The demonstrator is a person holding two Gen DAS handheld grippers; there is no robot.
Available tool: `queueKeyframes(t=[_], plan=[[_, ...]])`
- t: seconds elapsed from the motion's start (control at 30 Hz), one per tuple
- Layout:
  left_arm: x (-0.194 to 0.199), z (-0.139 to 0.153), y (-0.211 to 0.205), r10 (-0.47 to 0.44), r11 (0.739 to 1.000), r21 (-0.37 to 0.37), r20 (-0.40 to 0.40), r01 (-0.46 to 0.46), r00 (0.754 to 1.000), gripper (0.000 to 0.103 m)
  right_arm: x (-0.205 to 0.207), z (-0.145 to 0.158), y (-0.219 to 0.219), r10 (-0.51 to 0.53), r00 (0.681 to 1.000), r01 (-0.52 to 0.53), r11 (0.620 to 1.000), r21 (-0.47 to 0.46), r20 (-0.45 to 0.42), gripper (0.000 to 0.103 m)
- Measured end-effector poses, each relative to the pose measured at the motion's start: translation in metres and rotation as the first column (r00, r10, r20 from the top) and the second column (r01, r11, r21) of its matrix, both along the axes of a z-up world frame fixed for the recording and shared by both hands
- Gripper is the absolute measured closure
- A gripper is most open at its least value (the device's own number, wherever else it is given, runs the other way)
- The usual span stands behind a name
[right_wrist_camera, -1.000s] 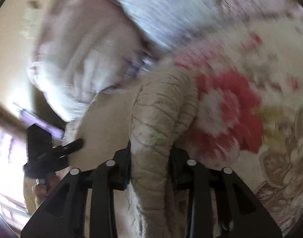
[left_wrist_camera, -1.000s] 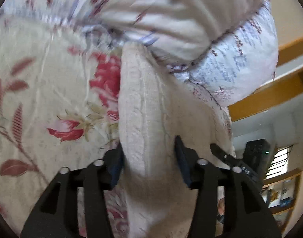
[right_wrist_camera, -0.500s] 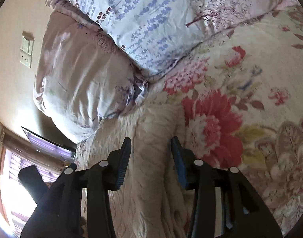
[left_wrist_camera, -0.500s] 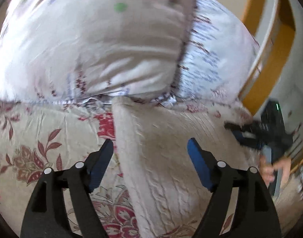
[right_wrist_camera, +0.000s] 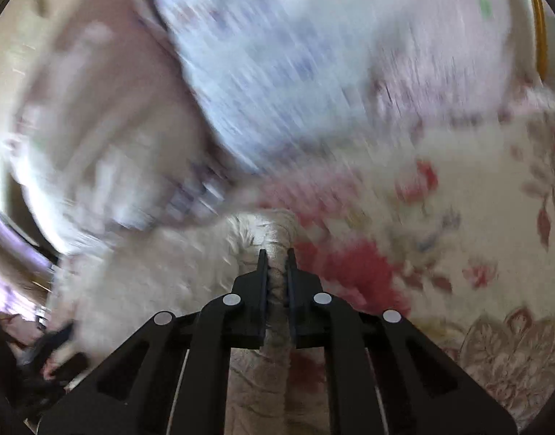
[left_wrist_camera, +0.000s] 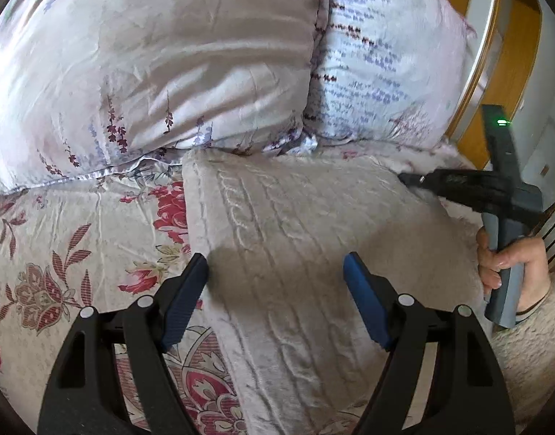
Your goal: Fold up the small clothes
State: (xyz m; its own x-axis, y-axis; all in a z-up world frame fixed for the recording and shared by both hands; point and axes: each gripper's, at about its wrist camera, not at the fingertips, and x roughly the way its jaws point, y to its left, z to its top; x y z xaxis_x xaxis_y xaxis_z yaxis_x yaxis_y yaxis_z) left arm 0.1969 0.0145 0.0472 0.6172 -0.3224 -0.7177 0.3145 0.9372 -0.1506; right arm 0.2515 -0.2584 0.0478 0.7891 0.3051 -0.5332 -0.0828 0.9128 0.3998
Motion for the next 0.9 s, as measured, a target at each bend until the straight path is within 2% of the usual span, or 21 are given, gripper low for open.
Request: queueKeyframes(t=[0.03, 0.1, 0.17, 0.2, 0.23, 0.33, 0.43, 0.5, 0.6, 0.7, 0.83, 0.9], plan=[[0.001, -0.002, -0.002, 0.001, 1.0, 0.015, -0.006, -0.001, 1.0, 0.026, 0.005, -0.008, -0.001, -0.001, 1.0, 0.001, 1.0, 0.018, -0.029, 0.094], [0.004, -0.009, -0.003, 0.008, 0.999, 0.038, -0.02, -0.007, 1.0, 0.024, 0.004, -0.008, -0.003, -0.002, 1.0, 0.002, 0.999, 0.032, -0.021, 0.092], [0.005, -0.01, 0.001, 0.012, 1.0, 0.02, -0.029, -0.011, 0.999, 0.024, -0.001, -0.002, -0.001, 0.002, 1.0, -0.002, 1.0, 0.004, -0.011, 0.084], [0.003, -0.009, 0.005, 0.016, 1.0, 0.003, -0.032, -0.015, 0.999, 0.024, -0.008, 0.002, -0.001, -0.002, 1.0, 0.002, 1.0, -0.012, 0.001, 0.073], [0.002, -0.007, 0.008, 0.02, 1.0, -0.007, -0.03, -0.02, 0.999, 0.024, -0.016, 0.005, -0.001, -0.004, 1.0, 0.004, 1.0, -0.024, 0.012, 0.068], [-0.008, -0.001, 0.017, 0.045, 0.999, 0.014, 0.006, -0.045, 0.999, 0.024, -0.051, 0.017, 0.001, 0.047, 0.992, -0.043, 0.998, -0.041, 0.114, 0.068], [-0.016, -0.001, 0.022, 0.059, 0.997, 0.047, 0.022, -0.06, 0.998, 0.024, -0.089, 0.022, 0.015, 0.147, 0.967, -0.132, 0.987, -0.087, 0.208, 0.068], [-0.021, -0.005, 0.024, 0.058, 0.996, 0.062, 0.022, -0.059, 0.998, 0.023, -0.109, 0.02, 0.028, 0.214, 0.948, -0.186, 0.973, -0.14, 0.234, 0.068], [-0.029, -0.012, 0.024, 0.05, 0.994, 0.092, 0.024, -0.052, 0.998, 0.022, -0.123, 0.006, 0.048, 0.266, 0.944, -0.214, 0.943, -0.254, 0.195, 0.068], [-0.034, -0.021, 0.023, 0.041, 0.991, 0.123, 0.016, -0.043, 0.999, 0.021, -0.119, -0.022, 0.056, 0.217, 0.972, -0.172, 0.917, -0.36, 0.086, 0.068], [-0.038, -0.035, 0.022, 0.042, 0.988, 0.151, -0.012, -0.04, 0.999, 0.021, -0.132, -0.033, 0.058, 0.175, 0.978, -0.12, 0.915, -0.385, 0.111, 0.067], [-0.039, -0.037, 0.024, 0.05, 0.989, 0.138, -0.007, -0.048, 0.999, 0.021, -0.135, -0.036, 0.061, 0.155, 0.98, -0.093, 0.913, -0.398, 0.125, 0.067]])
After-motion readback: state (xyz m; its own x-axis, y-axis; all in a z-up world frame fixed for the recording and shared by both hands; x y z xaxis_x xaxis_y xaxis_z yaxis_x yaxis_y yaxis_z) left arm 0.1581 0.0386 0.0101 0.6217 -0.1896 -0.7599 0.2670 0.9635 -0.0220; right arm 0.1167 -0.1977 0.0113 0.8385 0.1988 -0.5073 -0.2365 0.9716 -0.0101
